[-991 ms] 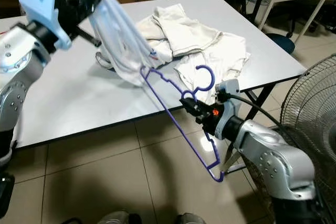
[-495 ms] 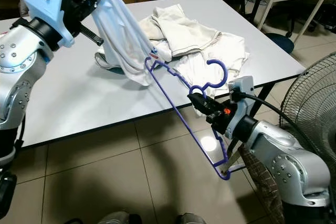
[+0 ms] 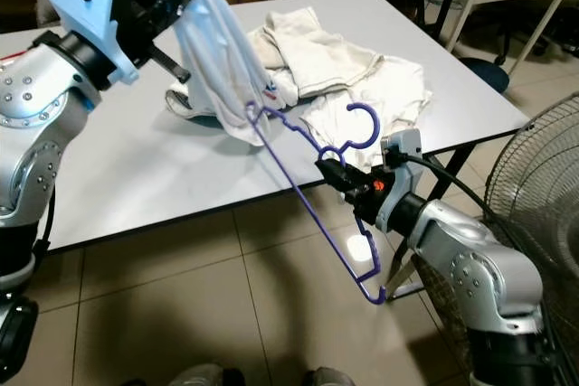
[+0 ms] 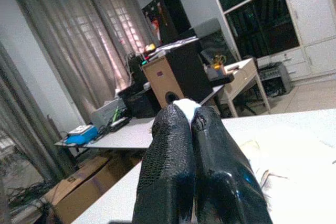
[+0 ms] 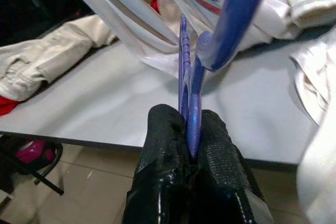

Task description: Hang hanger

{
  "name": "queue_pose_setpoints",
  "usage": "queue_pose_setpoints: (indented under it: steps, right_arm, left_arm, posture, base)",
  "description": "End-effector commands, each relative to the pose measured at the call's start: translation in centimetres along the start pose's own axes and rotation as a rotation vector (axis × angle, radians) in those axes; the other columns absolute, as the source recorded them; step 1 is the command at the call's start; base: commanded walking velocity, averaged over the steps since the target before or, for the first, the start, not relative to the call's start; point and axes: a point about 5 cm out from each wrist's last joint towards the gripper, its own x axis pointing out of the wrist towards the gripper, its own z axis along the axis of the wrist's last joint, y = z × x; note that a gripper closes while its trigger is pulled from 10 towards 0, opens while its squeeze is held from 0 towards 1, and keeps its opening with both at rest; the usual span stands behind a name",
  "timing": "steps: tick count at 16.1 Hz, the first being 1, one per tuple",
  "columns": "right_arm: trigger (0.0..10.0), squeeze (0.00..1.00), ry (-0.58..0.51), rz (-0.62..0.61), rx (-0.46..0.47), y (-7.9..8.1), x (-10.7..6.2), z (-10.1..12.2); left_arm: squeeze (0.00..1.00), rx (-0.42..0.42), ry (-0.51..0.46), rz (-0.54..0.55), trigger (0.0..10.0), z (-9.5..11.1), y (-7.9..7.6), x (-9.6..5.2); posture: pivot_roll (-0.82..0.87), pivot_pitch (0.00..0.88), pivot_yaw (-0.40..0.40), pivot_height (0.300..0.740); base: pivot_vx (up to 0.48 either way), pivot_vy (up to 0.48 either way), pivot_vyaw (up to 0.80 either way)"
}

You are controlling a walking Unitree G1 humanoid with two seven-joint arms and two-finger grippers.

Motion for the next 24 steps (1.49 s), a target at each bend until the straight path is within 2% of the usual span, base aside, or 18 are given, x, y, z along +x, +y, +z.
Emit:
queue_pose_setpoints:
  steps: [1,3,5,6,8,11,13,14,15,17,19,23,24]
  right_arm:
    - [10.0,0.0,0.007,-0.014,-0.008,-0.2,-0.1,0.0]
    - [10.0,0.0,0.046,-0.059,0.009,-0.9,0.0,-0.6]
    - [10.0,0.0,0.009,-0.08,0.038,-1.3,0.4,-0.3]
    - [10.0,0.0,-0.021,-0.064,0.057,-1.1,0.8,0.1]
    - [10.0,0.0,-0.027,-0.031,0.062,-0.8,1.1,0.1]
    - [10.0,0.0,-0.005,-0.02,0.071,-0.6,0.9,-0.3]
    - [10.0,0.0,0.014,-0.053,0.087,-1.0,1.0,-0.7]
    - [10.0,0.0,0.025,-0.084,0.111,-1.4,1.2,-1.0]
    - [10.0,0.0,0.029,-0.097,0.118,-1.6,1.2,-1.1]
    - [10.0,0.0,0.02,-0.126,0.129,-1.9,1.1,-1.0]
    - [10.0,0.0,-0.028,-0.175,0.157,-2.6,0.5,-0.3]
    - [10.0,0.0,-0.115,-0.228,0.238,-3.5,-0.7,0.5]
    - [10.0,0.0,-0.174,-0.245,0.268,-3.7,-1.4,1.2]
  left_arm:
    - [0.0,0.016,-0.042,0.011,0.0,1.2,0.5,-0.1]
    - [0.0,-0.018,-0.059,0.018,0.0,1.6,0.7,-0.1]
    - [0.0,-0.051,-0.058,-0.012,0.0,1.7,0.3,-0.1]
    - [0.0,-0.072,-0.032,-0.071,0.0,1.4,-0.4,-0.3]
    - [0.0,-0.057,0.004,-0.097,0.0,0.8,-1.0,-0.4]
    - [0.0,-0.056,0.011,-0.069,0.0,0.8,-0.6,-0.6]
    - [0.0,-0.112,-0.022,-0.066,0.0,1.5,-0.5,-0.6]
    - [0.0,-0.237,-0.095,-0.081,0.0,2.7,-0.3,-0.7]
    - [0.0,-0.282,-0.119,-0.095,0.0,3.1,-0.3,-0.8]
    - [0.0,-0.308,-0.103,-0.165,0.0,3.2,-0.6,-1.2]
    - [0.0,-0.257,-0.021,-0.131,0.0,2.2,0.0,-1.9]
    - [0.0,-0.205,0.05,-0.073,0.0,1.5,1.0,-2.5]
    - [0.0,-0.063,0.161,-0.044,0.0,0.1,1.6,-3.1]
  posture:
    - [-0.15,0.057,0.039,0.74]
    - [-0.14,0.057,0.038,0.74]
    - [-0.14,0.056,0.039,0.74]
    - [-0.14,0.055,0.038,0.74]
    - [-0.14,0.055,0.038,0.74]
    - [-0.13,0.065,0.034,0.74]
    - [-0.14,0.069,0.036,0.74]
    - [-0.14,0.072,0.037,0.74]
    - [-0.14,0.073,0.037,0.74]
    - [-0.14,0.073,0.037,0.74]
    - [-0.14,0.072,0.033,0.74]
    - [-0.14,0.073,0.031,0.74]
    - [-0.14,0.072,0.034,0.74]
  base:
    - [0.0,0.0,0.0]
    - [0.0,0.0,0.0]
    - [0.0,0.0,0.0]
    - [0.0,0.0,0.0]
    - [0.0,0.0,0.0]
    - [0.0,0.0,0.0]
    - [0.0,0.0,0.0]
    - [0.0,0.0,0.0]
    - [0.0,0.0,0.0]
    - [0.0,0.0,0.0]
    - [0.0,0.0,0.0]
    - [0.0,0.0,0.0]
    - [0.0,0.0,0.0]
